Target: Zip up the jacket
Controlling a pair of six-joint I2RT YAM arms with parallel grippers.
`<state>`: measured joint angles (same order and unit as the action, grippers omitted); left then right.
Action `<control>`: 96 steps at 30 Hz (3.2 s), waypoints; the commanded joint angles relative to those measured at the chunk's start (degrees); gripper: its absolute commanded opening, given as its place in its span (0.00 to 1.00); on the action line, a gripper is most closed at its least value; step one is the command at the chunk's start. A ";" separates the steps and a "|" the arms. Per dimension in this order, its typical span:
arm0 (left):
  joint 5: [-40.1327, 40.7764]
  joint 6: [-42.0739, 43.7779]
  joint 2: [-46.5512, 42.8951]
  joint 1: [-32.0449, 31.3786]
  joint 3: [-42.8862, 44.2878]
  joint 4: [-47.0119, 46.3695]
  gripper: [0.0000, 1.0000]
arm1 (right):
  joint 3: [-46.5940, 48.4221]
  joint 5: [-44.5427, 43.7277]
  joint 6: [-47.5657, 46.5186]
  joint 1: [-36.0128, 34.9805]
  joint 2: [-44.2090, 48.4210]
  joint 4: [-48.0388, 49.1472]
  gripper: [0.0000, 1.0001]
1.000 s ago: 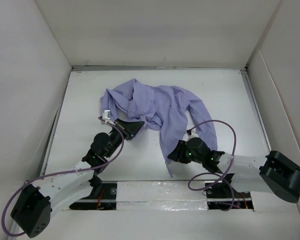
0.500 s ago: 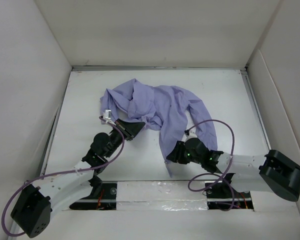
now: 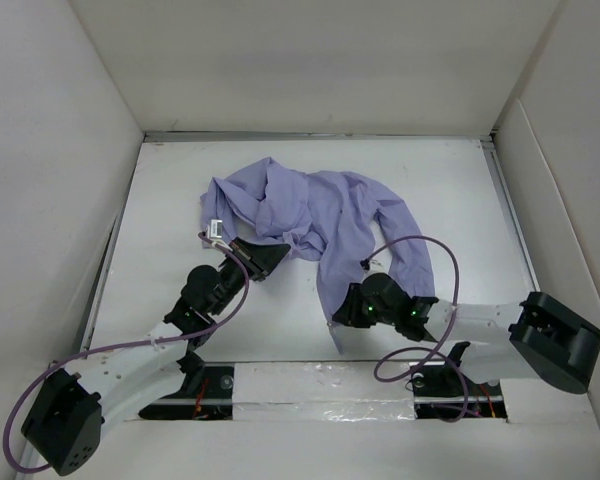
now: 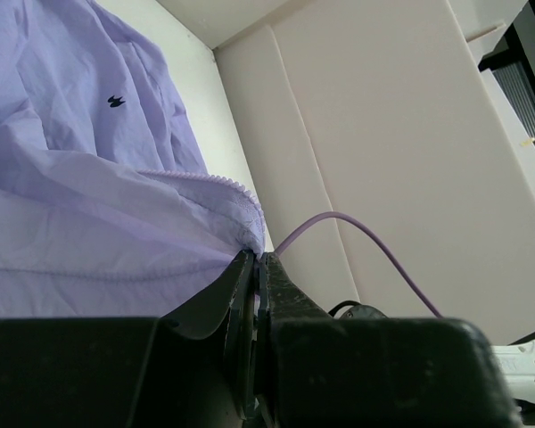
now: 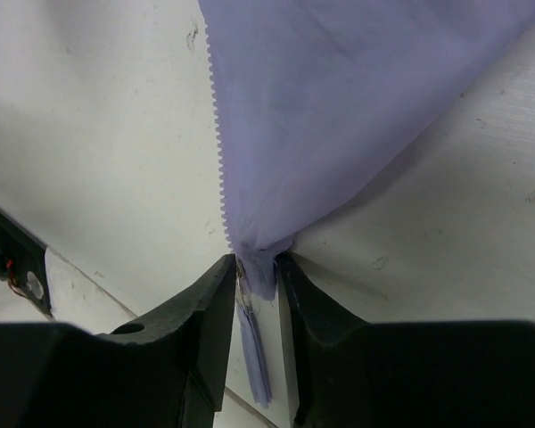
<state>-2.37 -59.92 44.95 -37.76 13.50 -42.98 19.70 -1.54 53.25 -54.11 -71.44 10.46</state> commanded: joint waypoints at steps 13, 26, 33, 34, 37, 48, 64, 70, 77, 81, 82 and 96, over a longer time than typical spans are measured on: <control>0.00 1.74 -0.48 -0.04 1.01 -1.75 0.00 | 1.92 -1.19 -2.28 -0.56 -0.28 -3.35 0.00; -1.24 3.49 -2.05 -0.04 5.05 1.40 0.00 | 6.93 -0.04 -11.86 0.05 9.92 32.50 0.00; -1.41 3.06 -4.96 -0.04 3.21 3.08 0.00 | 9.04 6.11 -12.04 2.34 -0.54 44.01 0.00; -1.41 2.79 -5.05 -0.04 2.77 2.99 0.00 | 9.12 5.50 -11.95 2.34 -0.63 43.08 0.00; -1.58 2.27 -5.48 -0.04 1.98 2.64 0.00 | 10.36 5.06 -12.12 2.34 -0.63 44.01 0.00; -2.37 1.12 -6.72 -0.04 -0.31 -2.45 0.00 | 5.87 0.14 -9.22 2.34 4.99 47.55 0.00; -6.33 -0.64 -3.73 -0.04 -3.65 -15.46 0.00 | 6.57 4.97 -3.78 5.24 3.24 50.89 0.00; -6.59 0.33 -2.94 -0.04 -4.70 -20.82 0.00 | 6.58 5.32 -2.20 5.24 1.74 52.82 0.00; -7.21 0.16 -0.04 -0.04 -5.06 -25.39 0.00 | 6.66 7.08 -1.40 5.24 -0.10 55.46 0.00; -6.95 0.07 0.84 -0.04 -5.06 -26.10 0.00 | 6.23 6.99 -1.49 5.24 0.42 55.28 0.00; -6.86 0.07 1.02 -0.04 -4.97 -26.10 0.00 | 6.05 6.82 -1.49 5.24 0.68 55.28 0.00; -6.86 -0.63 2.60 -0.04 -5.23 -27.77 0.00 | 5.61 6.64 -1.66 5.24 1.92 54.93 0.00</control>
<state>-8.14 -60.34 47.64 -37.76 8.91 -65.04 25.28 5.19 51.46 -49.10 -69.76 60.93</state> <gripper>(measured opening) 0.021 0.009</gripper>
